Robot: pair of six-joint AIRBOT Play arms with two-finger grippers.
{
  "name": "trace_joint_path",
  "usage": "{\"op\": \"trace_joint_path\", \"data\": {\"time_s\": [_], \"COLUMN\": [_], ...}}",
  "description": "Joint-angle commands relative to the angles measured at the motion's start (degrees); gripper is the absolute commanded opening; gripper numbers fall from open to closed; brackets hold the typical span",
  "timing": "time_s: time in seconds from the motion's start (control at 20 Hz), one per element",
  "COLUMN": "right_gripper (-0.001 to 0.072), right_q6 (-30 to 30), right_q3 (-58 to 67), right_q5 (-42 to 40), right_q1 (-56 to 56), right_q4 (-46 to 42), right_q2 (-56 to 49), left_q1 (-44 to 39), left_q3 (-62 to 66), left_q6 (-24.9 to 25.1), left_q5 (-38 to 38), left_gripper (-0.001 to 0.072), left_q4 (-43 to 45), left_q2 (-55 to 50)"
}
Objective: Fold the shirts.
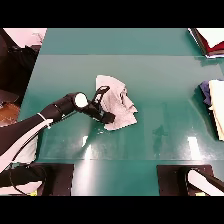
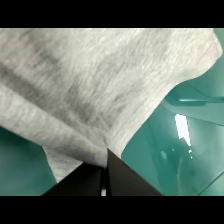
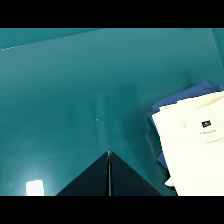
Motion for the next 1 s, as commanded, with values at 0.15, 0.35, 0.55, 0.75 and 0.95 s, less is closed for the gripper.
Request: {"op": "trace_joint_path", "data": {"time_s": [0.15,0.35,0.55,0.75,0.95], "right_gripper": [0.0015,0.0255,0.039,0.039,0.0392], "right_q6": [-0.98,-1.55,-4.17,-5.16,-10.93], "right_q3": [-0.02,-0.04,-0.04,-0.02,-0.02], "right_q5": [4.57,6.23,6.58,4.22,3.15], "right_q1": [0.79,10.45,24.28,34.12,42.01], "right_q4": [19.65,23.67,23.32,23.87,28.35], "right_q2": [-3.87,-12.85,-25.68,-38.88,-47.67], "left_q1": [11.61,21.29,23.43,23.43,23.43], "left_q3": [13.77,21.88,22.29,22.12,22.12], "left_q6": [-0.46,-0.42,0.0,0.0,-0.02], "left_q5": [-15.26,-16.65,-19.15,-23.87,-25.7], "left_gripper": [0.0022,0.0022,0.0022,0.0022,0.0022], "left_q4": [12.52,16.81,19.82,22.34,22.88], "left_q2": [11.41,21.14,24.17,24.06,24.06]}}
